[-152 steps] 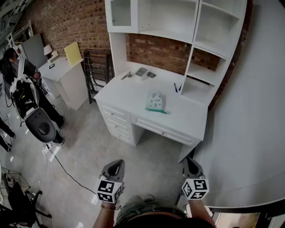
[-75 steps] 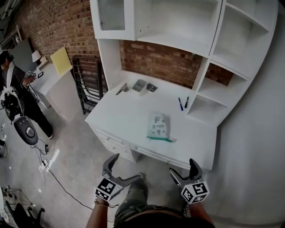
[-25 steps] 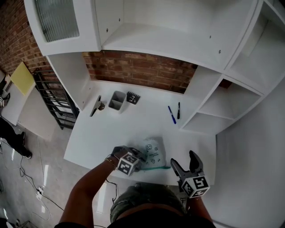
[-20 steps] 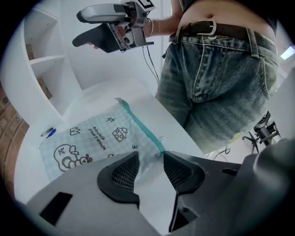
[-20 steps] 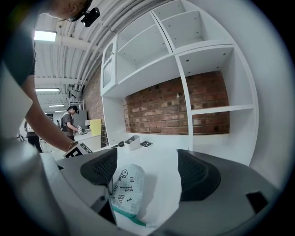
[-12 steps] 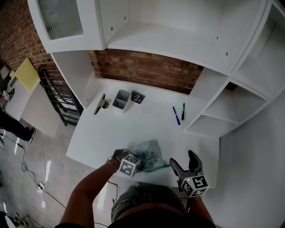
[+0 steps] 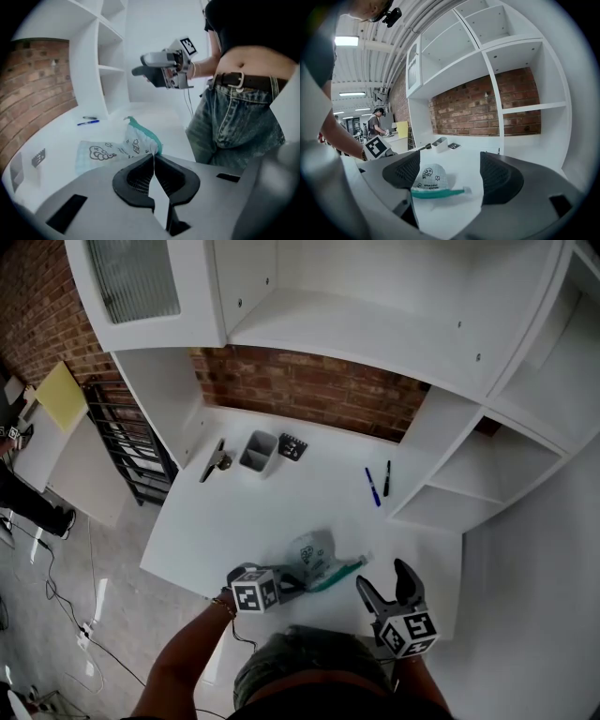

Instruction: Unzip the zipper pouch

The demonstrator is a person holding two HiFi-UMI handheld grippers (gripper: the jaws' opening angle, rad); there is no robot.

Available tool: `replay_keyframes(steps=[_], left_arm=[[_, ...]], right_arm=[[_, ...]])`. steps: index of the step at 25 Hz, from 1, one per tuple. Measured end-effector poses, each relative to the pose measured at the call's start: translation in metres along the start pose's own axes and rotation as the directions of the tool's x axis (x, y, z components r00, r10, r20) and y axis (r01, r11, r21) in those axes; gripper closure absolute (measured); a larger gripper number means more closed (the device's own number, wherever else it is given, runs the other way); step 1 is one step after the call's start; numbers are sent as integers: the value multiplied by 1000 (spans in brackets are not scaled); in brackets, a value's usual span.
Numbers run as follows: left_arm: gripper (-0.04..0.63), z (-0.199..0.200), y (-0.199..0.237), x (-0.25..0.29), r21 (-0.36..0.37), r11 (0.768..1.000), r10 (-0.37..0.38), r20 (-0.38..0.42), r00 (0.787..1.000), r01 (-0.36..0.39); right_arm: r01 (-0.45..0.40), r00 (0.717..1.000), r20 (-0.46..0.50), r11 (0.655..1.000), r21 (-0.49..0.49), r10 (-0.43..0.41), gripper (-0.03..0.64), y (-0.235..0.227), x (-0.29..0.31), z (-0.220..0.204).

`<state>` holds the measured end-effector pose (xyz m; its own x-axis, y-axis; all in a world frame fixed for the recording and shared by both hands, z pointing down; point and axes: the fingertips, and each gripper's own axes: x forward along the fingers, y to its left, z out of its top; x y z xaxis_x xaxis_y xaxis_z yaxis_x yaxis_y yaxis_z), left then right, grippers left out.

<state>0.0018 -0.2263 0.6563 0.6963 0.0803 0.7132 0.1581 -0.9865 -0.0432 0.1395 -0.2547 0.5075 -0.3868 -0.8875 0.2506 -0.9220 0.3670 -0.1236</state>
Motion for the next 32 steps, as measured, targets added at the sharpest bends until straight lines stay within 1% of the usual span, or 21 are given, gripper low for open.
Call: replay_keyframes(steps=[1,3,6,8,11,13,15,17,18,21,23,25,26,27,29,32], left_arm=[[584,5,5,-8,-28,999,36,33,999,-35],[584,14,16,-22,-94,991,108,94,990,-100],[584,27,34,-47,-187,967,206,169,964,-174],[584,33,45,-64,-251,945,267,217,939,-210],[584,41,57,-87,-342,906,351,276,895,-250],[584,45,62,-101,-400,877,400,305,864,-264],[584,53,64,-116,-445,853,440,332,834,-273],[584,63,62,-131,-475,837,466,363,807,-270],[584,69,60,-137,-485,833,474,380,794,-266],[584,86,50,-155,-500,827,496,437,750,-255],[584,99,43,-168,-503,824,513,466,721,-261],[584,111,36,-181,-505,817,536,483,692,-279],[584,118,33,-188,-509,811,549,493,675,-289],[584,125,30,-195,-515,805,562,504,656,-295],[584,139,26,-209,-529,792,586,520,622,-305],[584,154,20,-224,-535,783,605,534,591,-317]], right_arm=[[-5,1000,-2,1000,-1,5,219,1,0,0],[-14,1000,-4,1000,-2,14,221,2,0,0],[-26,1000,-1,1000,-4,26,224,5,2,2],[-41,999,0,999,-6,41,232,9,4,2],[-74,997,-4,997,-11,74,250,19,6,3],[-112,994,-4,994,-15,112,253,30,9,8],[-172,985,2,985,-18,172,259,44,12,14],[-258,966,9,965,-36,259,278,64,14,23],[-308,951,14,950,-53,309,287,76,14,28],[-450,889,24,884,-129,457,310,111,10,44],[-512,848,33,832,-214,530,323,133,7,58],[-527,814,63,781,-336,577,355,153,3,79],[-517,805,84,764,-385,587,393,160,2,89],[-504,800,105,756,-418,591,410,165,0,99],[-484,794,139,754,-444,592,420,172,-2,116],[-476,784,173,756,-450,596,428,179,-4,134]])
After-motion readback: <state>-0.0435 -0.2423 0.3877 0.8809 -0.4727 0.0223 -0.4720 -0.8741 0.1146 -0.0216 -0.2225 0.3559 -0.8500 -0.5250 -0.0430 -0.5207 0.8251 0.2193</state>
